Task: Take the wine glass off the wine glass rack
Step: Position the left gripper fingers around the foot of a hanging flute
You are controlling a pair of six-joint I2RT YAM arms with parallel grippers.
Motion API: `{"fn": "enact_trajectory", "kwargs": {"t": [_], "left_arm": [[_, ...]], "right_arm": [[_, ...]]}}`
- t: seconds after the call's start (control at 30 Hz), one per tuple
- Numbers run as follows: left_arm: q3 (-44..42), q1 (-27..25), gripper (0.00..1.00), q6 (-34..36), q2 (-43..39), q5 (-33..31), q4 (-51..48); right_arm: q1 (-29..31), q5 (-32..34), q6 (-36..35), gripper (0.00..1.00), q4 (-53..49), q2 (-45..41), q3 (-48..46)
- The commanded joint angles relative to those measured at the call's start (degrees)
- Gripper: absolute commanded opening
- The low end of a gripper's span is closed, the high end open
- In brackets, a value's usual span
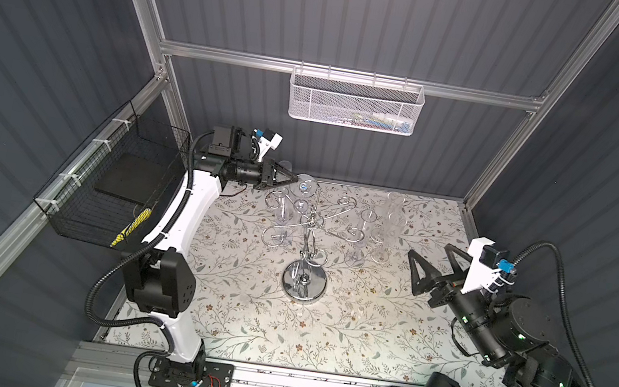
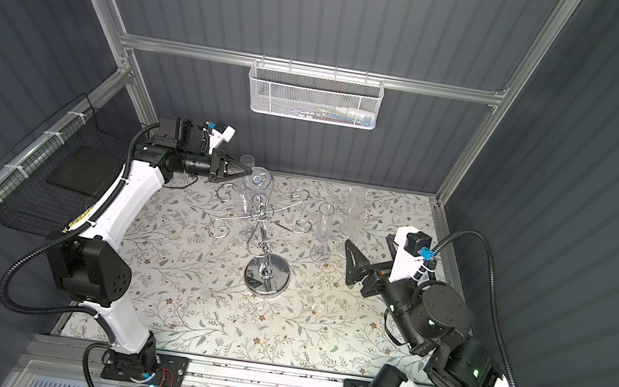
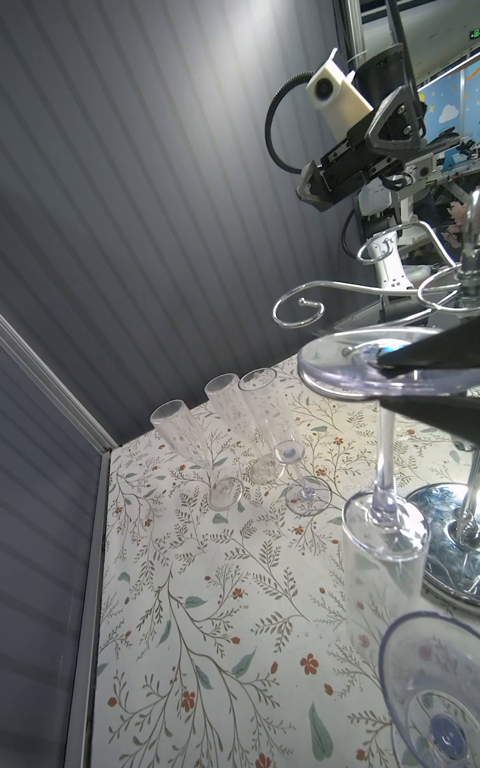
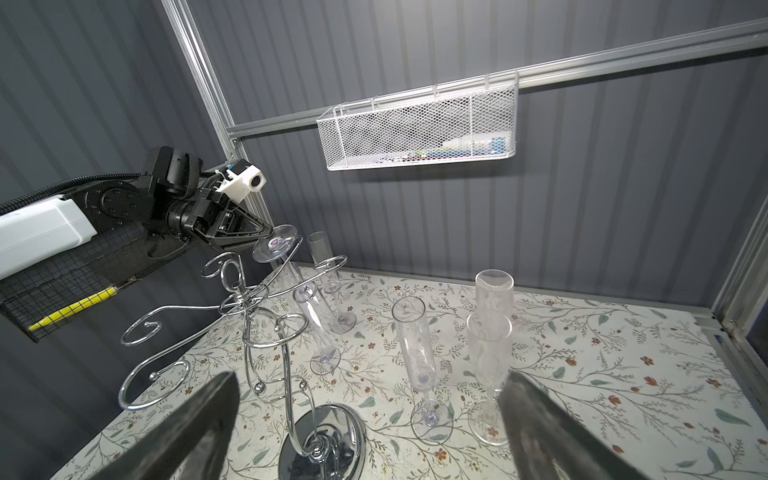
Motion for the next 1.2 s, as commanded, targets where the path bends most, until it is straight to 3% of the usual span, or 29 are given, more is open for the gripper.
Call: {"fn": "enact_trajectory", "kwargs": {"t": [0.0,0.43,1.17], "left_arm": [[-0.1,-0.4,0.12,-1.9,-0.7,0.4,1.4],[-4.2,-0.4,0.00,-9.2,-2.5,2.1,9.5],[-13.4,-0.4,0.00,-28.8,-5.7,3.1,32.5]], "right_arm": [[-0.1,0.4,0.5,0.99,0.0,-0.7,-0.4],[-0.1,0.2,1.2,0.99,-0.2,-1.0,-0.6],[-0.1,0.6,1.7,0.99,-0.2,-2.1,-1.1]]}}
